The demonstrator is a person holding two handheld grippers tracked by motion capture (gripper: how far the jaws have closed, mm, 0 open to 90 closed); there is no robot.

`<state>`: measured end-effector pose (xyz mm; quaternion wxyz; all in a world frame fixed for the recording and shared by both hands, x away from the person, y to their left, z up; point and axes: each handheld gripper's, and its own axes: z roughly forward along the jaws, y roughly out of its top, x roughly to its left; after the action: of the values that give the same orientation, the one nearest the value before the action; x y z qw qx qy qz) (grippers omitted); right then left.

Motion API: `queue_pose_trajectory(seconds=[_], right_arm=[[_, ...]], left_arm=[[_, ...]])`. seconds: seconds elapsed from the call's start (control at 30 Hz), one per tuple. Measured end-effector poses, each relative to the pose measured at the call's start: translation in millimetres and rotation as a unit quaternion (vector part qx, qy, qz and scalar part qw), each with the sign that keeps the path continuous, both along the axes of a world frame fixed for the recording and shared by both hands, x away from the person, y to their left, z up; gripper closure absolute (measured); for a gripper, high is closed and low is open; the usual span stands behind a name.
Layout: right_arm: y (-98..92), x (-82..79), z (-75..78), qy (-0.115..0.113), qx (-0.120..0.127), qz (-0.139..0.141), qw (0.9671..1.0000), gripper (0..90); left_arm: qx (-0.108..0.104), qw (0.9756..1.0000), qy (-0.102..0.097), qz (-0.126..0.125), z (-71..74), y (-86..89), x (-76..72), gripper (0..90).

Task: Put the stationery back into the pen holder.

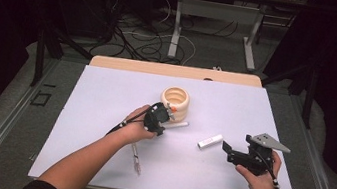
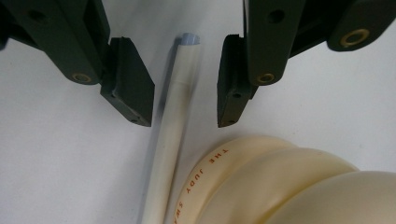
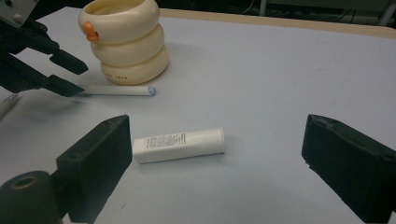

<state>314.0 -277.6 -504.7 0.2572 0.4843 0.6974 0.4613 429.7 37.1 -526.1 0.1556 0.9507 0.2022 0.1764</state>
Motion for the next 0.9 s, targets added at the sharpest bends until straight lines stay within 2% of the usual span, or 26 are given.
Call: queue_pose_trajectory(seconds=[0.3,0.67,0.77,0.9], right_arm=[[-0.4,-0.2,0.1,0.003,0.001,0.002,1.0,8.4],[-0.1,-0.2,0.0,0.003,0.0,0.001,1.0,8.4],[0.6,0.1,-0.4,0.005,0.004,0.003,1.0,8.4],[0.6,0.1,-0.3,0.004,0.003,0.004,1.0,8.4]], left_arm=[[0.015,0.9999,0.005,-0.004,-4.9,-3.3,0.3,63.9],[0.024,0.9996,0.012,-0.01,-6.9,-7.5,-0.8,71.0],[0.037,0.9991,0.014,-0.018,-5.8,-8.8,-0.6,72.2],[0.043,0.9986,0.02,-0.024,-6.1,-10.8,-1.0,77.2]])
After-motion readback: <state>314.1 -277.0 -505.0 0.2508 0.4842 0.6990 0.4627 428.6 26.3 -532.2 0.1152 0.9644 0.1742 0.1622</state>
